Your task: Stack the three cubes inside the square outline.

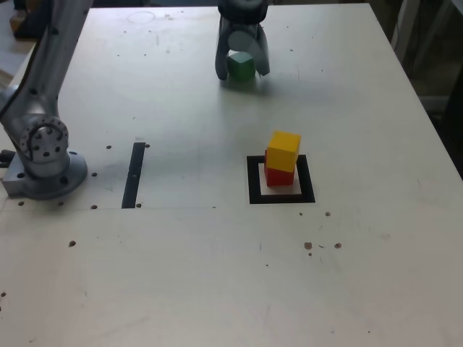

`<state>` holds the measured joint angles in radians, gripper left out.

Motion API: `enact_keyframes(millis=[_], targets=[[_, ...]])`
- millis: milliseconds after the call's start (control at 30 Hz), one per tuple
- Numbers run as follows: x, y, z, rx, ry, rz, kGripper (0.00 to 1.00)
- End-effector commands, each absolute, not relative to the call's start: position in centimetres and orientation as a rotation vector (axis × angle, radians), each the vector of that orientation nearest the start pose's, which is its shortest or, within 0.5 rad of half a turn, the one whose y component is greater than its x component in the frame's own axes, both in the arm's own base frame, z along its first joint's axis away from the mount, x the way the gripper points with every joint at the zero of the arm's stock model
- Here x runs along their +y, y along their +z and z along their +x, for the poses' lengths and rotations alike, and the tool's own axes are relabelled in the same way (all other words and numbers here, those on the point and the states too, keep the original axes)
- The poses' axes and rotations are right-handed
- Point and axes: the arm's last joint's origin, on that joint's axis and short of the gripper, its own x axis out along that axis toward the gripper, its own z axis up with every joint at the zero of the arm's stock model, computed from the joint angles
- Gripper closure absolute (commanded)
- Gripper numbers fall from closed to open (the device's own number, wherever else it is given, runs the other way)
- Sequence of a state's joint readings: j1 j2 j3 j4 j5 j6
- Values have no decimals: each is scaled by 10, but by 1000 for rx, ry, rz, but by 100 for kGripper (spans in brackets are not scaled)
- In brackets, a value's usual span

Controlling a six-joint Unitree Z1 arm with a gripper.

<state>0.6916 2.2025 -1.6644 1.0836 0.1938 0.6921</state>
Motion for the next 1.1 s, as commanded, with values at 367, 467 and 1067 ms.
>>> enact_keyframes(millis=[367,467,1067], targets=[[260,236,312,1686,88,113,72],[250,258,313,1674,78,136,72],[122,347,320,1594,-22,326,72]])
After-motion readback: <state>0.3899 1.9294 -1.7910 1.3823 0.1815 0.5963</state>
